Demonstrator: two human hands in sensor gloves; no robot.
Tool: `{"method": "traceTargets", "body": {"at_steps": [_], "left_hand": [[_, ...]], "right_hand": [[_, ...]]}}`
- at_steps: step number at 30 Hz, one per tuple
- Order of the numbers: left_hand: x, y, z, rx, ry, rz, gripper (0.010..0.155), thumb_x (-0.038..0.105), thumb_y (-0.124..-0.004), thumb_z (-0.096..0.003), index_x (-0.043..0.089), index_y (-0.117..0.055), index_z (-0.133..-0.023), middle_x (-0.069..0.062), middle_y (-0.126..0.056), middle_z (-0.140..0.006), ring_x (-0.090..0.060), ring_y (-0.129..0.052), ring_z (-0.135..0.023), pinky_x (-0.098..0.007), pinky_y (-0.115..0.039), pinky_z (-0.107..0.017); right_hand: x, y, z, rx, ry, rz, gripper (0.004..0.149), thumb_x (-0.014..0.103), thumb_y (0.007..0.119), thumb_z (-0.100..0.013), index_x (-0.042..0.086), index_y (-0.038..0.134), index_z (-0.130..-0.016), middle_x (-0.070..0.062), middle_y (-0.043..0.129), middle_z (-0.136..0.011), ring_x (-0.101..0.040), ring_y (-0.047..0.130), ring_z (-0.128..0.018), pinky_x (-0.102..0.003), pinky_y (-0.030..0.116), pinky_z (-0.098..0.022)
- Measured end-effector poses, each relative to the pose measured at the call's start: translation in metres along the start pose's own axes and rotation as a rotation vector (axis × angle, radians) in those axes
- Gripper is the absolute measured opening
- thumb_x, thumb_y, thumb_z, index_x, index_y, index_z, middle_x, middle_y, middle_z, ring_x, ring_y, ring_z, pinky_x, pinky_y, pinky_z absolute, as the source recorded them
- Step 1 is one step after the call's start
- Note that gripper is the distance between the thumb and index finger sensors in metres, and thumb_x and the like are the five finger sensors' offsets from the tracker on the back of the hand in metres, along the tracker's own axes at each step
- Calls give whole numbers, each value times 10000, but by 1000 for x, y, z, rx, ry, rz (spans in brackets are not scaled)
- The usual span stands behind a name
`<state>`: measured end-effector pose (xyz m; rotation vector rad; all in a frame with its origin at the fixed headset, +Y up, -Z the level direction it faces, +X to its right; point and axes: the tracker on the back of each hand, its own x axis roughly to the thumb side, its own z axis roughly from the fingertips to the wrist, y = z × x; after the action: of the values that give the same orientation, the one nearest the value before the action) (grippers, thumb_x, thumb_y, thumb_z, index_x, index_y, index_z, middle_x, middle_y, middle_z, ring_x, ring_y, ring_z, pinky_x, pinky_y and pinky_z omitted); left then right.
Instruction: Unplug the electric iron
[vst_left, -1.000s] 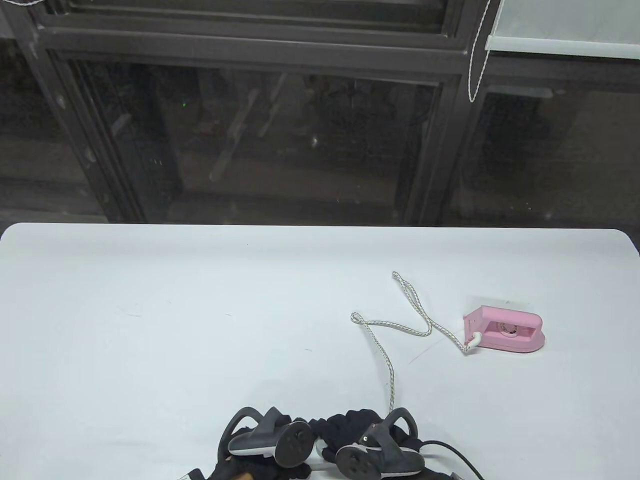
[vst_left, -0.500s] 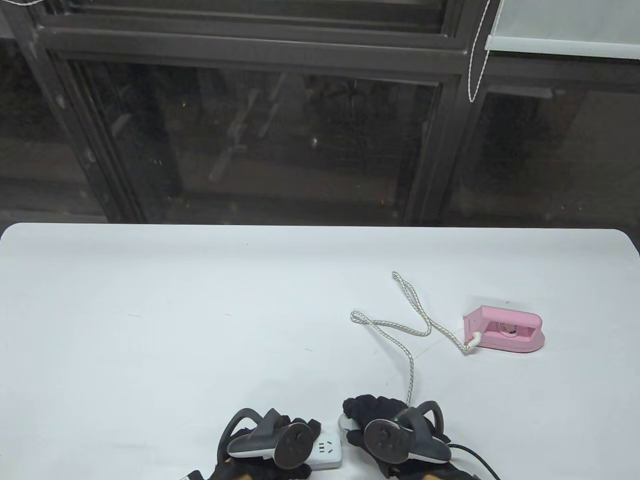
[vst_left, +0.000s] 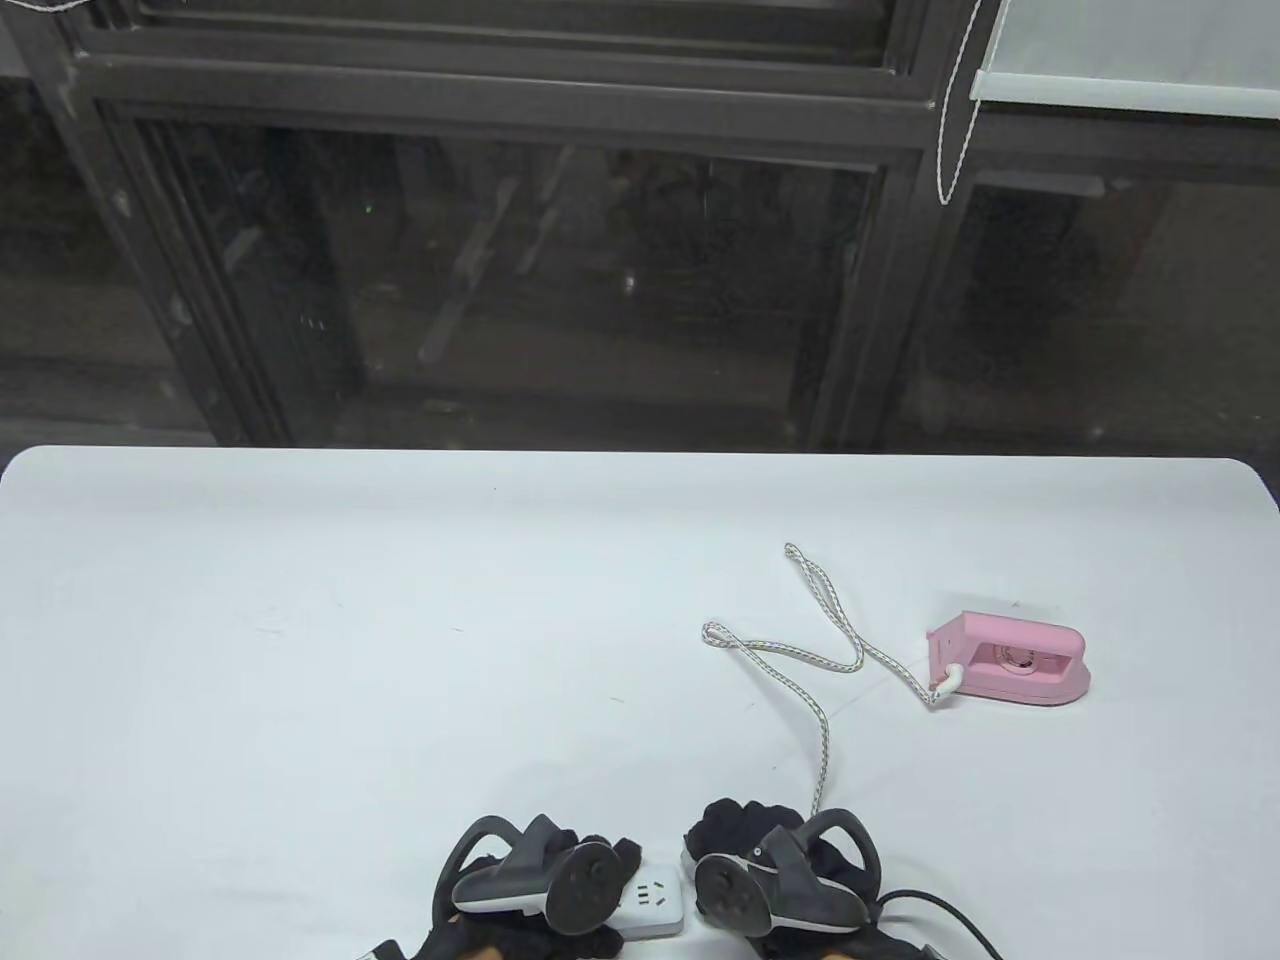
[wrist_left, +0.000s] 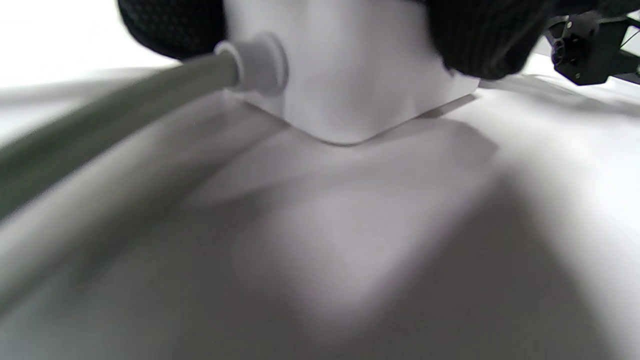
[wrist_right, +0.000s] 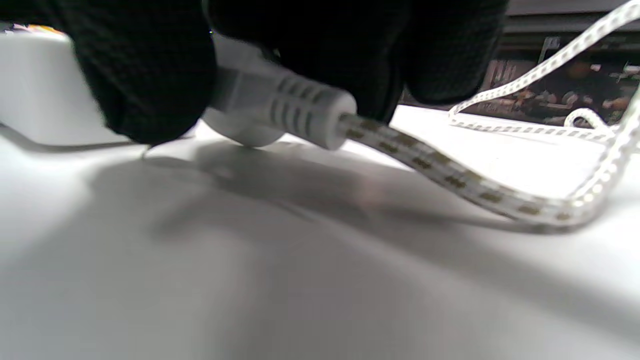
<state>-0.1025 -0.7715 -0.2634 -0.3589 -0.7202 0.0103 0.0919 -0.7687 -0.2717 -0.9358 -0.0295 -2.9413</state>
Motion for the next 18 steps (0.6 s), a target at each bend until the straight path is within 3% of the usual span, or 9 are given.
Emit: {"method": "traceTargets", "body": {"at_steps": [6, 11, 15, 18], "left_hand": [[-3, 1, 1, 18, -4, -1, 831, 618, -720, -408, 208, -454, -1080, -103, -628, -1054, -290, -776, -817, -483, -719, -579], [-11, 6, 7, 33, -6, 55, 903, 692, -663, -392, 218, -367, -1102, -103, -514, -1128, -307, -683, -960, -539, -665, -643], [-24, 35, 29, 232, -33, 246, 905, 709, -639, -393, 220, -363, -1104, -113, -474, -1152, -327, -634, -1012, -580, -627, -675], [-32, 50, 48, 391, -33, 302, 903, 710, -645, -393, 226, -375, -1105, -110, -479, -1158, -335, -631, -1025, -601, -617, -680]], "right_hand": [[-10, -7, 5, 13, 29, -133, 558, 498, 898, -339, 309, 676, -816, -20, 769, -893, -227, 875, -704, -521, 711, -635], [-15, -33, 15, -137, 46, -246, 655, 516, 872, -356, 281, 660, -929, -47, 718, -989, -262, 820, -804, -540, 663, -674], [-20, -51, 27, -292, 0, -333, 758, 593, 761, -399, 281, 509, -1042, -70, 545, -1109, -310, 662, -959, -573, 549, -741], [-19, -52, 28, -292, -31, -349, 825, 639, 725, -400, 301, 400, -1079, -65, 426, -1161, -329, 523, -1041, -602, 455, -774]]}}
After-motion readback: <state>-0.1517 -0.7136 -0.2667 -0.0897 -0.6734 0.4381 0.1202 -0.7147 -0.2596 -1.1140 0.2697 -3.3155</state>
